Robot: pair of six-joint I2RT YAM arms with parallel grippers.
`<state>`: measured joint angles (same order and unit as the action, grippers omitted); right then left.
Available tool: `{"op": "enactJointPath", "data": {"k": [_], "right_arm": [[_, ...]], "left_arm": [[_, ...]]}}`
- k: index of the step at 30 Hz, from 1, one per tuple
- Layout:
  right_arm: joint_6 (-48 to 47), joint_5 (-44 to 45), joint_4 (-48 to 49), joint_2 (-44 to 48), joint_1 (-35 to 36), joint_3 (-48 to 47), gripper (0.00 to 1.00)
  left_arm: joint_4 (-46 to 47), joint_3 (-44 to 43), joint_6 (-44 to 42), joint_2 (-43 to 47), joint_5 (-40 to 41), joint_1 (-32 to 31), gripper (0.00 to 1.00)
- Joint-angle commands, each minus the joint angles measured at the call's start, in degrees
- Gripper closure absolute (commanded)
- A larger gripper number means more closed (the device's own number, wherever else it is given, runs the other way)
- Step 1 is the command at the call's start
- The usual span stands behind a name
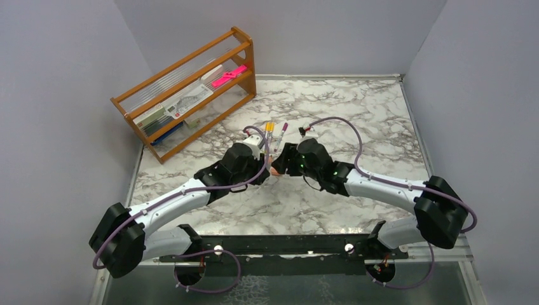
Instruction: Insert the pens into the pen caps
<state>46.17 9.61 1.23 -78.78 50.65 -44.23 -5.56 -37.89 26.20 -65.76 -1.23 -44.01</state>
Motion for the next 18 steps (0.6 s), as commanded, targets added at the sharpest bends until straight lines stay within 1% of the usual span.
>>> {"op": "enactJointPath", "data": {"k": [1,6,15,18], "right_arm": [[-2.91,2.57,-2.52,-1.63,-0.56,-4.06,0.47],[-3.27,1.01,0.17,-0.23,-0.83,-2.66,0.48],[-2.40,-6.28,6.68,-3.52,-0.83,-2.46,0.47],[-2.32,-7.19,6.48,-5.04,-0.82,-3.65,0.47]], "left_arm": [[1.95,1.83,-1.50,2.04,1.69,-0.38,0.99],[4.11,4.51,-2.54,3.49,3.92,-0.43,0.99],[6.97,5.21,-2.74,4.61,1.66,-0.46,0.99],[7.07,4.79,-2.56,5.09,0.90,-0.51,0.99]]}}
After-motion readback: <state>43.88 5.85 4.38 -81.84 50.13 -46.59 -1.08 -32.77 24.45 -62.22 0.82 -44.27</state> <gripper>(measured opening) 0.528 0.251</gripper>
